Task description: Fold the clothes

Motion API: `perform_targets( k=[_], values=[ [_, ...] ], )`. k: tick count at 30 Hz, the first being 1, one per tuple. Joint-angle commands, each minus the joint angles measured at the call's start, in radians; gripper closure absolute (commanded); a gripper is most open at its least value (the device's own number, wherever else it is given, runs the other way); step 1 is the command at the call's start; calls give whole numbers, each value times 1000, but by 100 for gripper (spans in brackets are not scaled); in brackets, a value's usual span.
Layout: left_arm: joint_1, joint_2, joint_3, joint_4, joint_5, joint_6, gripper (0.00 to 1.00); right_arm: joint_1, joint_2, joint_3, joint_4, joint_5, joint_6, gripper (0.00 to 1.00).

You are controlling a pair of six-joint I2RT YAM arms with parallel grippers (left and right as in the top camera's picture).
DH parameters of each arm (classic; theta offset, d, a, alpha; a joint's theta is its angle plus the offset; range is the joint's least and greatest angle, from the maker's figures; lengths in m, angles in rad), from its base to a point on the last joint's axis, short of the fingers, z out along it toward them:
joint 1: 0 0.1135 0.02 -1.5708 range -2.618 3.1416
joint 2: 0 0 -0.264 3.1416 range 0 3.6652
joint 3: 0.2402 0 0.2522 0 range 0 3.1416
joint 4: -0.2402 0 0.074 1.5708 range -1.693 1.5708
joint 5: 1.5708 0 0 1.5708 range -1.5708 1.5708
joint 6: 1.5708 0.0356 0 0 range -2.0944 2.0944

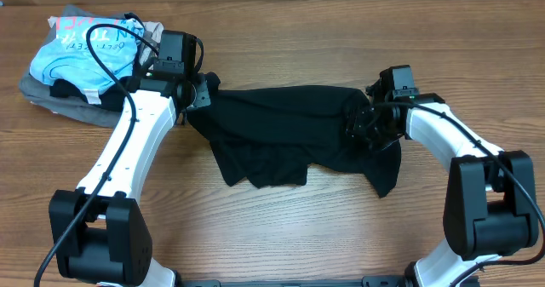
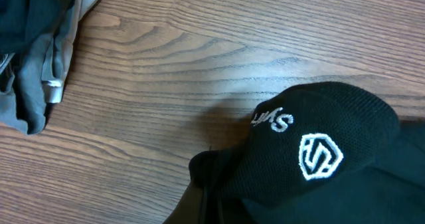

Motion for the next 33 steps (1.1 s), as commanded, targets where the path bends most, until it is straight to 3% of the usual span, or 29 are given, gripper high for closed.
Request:
perform_targets(
  k=[1,7,11,15,23,30,32,33],
  values=[
    [-2,6,-6,4,-10,20,96,2,-27,-3,54,26,47,44],
    [-2,6,-6,4,-10,20,96,2,-27,-3,144,55,72,46],
    [-2,6,-6,4,-10,20,96,2,-27,-3,167,114,94,61],
    [-2,6,-6,4,-10,20,95,2,-27,-3,203,142,94,67],
    [-2,6,-6,4,-10,20,96,2,-17,-3,298,201,93,60],
    [-2,6,-6,4,-10,20,96,2,32,-3,327,200,93,61],
    [-2,6,-6,4,-10,20,96,2,34,-3,328,200,94,69],
    [-2,6,-6,4,-11,20,96,2,33,-2,332,200,94,80]
  ],
)
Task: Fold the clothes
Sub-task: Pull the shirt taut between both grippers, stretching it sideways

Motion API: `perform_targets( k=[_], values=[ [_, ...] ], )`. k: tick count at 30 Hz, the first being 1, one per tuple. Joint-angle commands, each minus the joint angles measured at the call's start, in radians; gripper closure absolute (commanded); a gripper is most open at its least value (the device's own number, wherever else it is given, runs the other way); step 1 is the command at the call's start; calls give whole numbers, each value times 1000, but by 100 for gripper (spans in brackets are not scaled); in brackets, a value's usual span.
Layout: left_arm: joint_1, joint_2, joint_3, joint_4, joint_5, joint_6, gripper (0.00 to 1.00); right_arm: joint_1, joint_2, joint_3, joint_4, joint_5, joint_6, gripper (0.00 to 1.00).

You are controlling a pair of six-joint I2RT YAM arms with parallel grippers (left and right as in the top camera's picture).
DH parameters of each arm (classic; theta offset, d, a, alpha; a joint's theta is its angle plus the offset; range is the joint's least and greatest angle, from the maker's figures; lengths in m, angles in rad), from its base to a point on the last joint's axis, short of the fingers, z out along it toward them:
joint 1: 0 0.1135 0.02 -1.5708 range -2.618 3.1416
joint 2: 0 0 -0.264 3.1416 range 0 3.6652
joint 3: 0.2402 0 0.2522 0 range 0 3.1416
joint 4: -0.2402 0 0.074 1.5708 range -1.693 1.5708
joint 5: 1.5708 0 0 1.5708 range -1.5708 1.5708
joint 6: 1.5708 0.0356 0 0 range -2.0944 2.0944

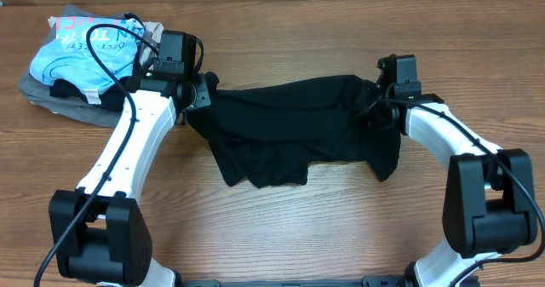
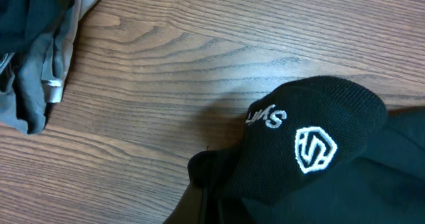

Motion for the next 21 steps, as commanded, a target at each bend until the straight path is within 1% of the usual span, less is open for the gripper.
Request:
perform_targets(
  k=[1,2,6,10,13,15,19,21],
  values=[
    [-2,6,-5,5,-11,21,96,2,15,-1,17,11,3,90],
    [-2,6,-5,8,-11,21,96,-1,6,5,18,12,25,96],
    [-2,5,-1,15,-10,74,96,-36,-50,51,-34,-4,27,96],
    [0,-8,35,6,-11,171,96,-115,-158,150,-166,-14,27,96],
    [0,-31,101,-14,-12,205,96,-196,-228,256,-301,-28,5,96],
    [0,-45,161,-32,-13,224,96,-257,-256,339,-401,-66,-37,96],
    [0,-79,300,-89,-13,280,96,-366,-267,504,-586,-137,-99,96],
    [0,-94,364,-111,-13,291,96,-405,-268,563,-649,-181,-132,96]
  ],
)
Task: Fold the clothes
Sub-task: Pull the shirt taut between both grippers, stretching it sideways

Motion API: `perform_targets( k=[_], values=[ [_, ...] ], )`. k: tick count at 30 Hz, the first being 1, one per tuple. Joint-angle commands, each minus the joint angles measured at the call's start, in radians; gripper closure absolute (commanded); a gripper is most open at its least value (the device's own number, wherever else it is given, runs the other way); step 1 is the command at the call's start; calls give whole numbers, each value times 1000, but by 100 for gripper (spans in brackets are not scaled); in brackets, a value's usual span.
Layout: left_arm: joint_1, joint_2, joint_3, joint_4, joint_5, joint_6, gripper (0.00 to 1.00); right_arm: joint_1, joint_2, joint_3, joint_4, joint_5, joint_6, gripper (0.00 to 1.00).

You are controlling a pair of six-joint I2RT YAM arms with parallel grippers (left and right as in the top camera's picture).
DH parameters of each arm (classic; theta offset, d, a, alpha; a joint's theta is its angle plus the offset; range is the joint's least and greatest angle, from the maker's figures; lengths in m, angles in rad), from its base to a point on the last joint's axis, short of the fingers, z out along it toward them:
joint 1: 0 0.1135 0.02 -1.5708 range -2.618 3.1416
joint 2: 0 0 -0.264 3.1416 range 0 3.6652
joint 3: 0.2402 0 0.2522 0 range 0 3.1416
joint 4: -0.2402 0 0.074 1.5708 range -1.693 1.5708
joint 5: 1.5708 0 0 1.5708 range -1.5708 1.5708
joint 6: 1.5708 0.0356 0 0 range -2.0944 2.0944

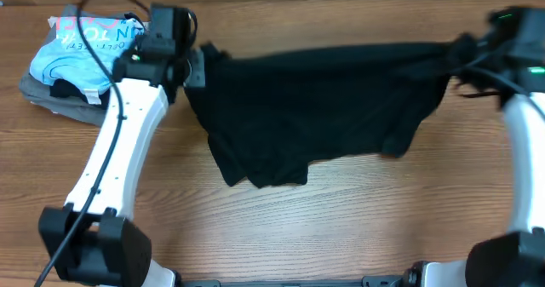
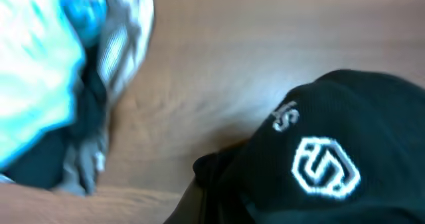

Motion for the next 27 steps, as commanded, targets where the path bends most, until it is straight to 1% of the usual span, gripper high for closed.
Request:
perform_targets(
  k=[1,4,9,15,20,25,27],
  values=[
    [0,-80,132,-25,-19,65,96,-62,-13,101,-66,-89,-85,96],
    [0,-109,171,-30,-8,64,96,-98,-13,147,-125,-141,-115,96],
    [0,-135,172,-33,-5,65,96,-115,-13,156,-166,-205,-160,96],
    [0,-136,172,-72,18,66,96,-115,-13,156,-206,-206,-166,96],
    [-1,-136,172,-79,24,93,96,-115,-13,156,-228,-205,-190,96],
    [0,-126,171,-128,128,92,96,-115,-13,155,-236,-205,-204,96],
    [-1,-111,171,-164,144,89,96,-115,-13,154,-250,-198,-209,96]
  ],
)
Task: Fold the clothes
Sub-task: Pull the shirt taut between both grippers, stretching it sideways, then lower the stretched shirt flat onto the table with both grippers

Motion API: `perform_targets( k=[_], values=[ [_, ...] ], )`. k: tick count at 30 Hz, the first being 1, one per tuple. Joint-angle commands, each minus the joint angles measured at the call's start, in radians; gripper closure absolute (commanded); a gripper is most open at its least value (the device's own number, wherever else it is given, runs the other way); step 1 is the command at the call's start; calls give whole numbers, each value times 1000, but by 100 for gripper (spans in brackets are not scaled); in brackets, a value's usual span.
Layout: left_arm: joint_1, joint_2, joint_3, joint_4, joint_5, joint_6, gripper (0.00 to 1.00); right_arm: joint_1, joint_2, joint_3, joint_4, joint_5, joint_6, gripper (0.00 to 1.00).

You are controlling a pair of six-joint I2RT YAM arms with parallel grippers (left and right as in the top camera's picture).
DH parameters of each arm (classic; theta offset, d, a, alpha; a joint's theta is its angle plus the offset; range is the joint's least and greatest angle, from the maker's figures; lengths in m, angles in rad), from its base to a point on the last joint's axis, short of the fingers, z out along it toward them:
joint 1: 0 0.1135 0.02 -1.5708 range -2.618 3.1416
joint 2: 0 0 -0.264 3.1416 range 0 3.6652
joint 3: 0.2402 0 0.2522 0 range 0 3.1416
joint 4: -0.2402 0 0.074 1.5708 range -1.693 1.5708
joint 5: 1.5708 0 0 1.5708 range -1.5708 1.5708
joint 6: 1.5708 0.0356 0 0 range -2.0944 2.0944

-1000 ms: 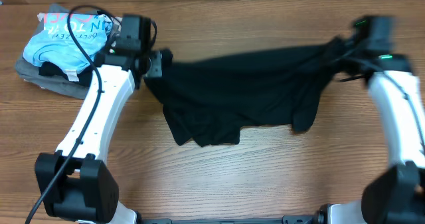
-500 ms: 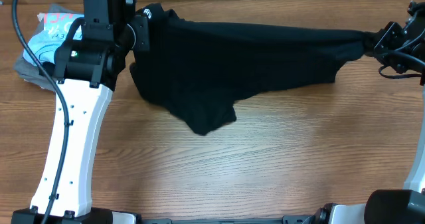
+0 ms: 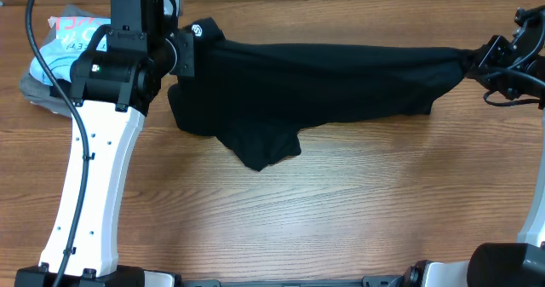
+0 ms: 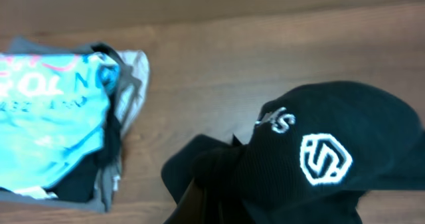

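Observation:
A black garment (image 3: 315, 78) is stretched in a long band between my two grippers, and a loose flap (image 3: 264, 151) droops from its lower left. My left gripper (image 3: 189, 47) is shut on the left end, where a white logo (image 4: 325, 159) shows on the cloth. In the left wrist view the bunched black cloth (image 4: 219, 177) covers the fingers. At the far right edge, my right gripper (image 3: 479, 62) is shut on the garment's narrowed right end.
A pile of other clothes (image 3: 47, 61), topped by a cyan printed shirt (image 4: 50, 111) over grey and black pieces, lies at the table's back left corner, just left of my left arm (image 3: 98, 176). Bare wooden table (image 3: 341, 210) lies in front of the garment.
Both grippers stand farther apart and higher, each still holding its end. The garment is pulled longer and tighter, and its lower hem sits farther back than before.
The garment first lay bunched mid-table, my left gripper on its left edge and my right on its crumpled right side. Then the right end was shifted back a little. After that it was spread wide between the arms, and now it is drawn taut.

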Motion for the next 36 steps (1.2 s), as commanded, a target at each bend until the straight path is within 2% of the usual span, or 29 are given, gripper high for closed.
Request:
perform_targets(
  k=[1,12,18,23,29,36],
  values=[
    [6,27,20,-48,57,19,96,-13,-5,32,-16,21,-24,96],
    [7,48,21,-32,53,0,96,-11,-3,6,-47,29,-31,96],
    [-16,118,3,-147,51,-52,96,-6,-3,-142,-58,33,-57,96],
    [-19,210,-113,-165,50,-92,96,-3,-3,-358,-18,77,-56,96],
    [-3,284,-299,-58,50,-97,96,-3,-3,-584,105,72,-45,96],
    [-8,287,-399,89,86,-138,96,2,-3,-609,151,70,-22,96]
  ],
)
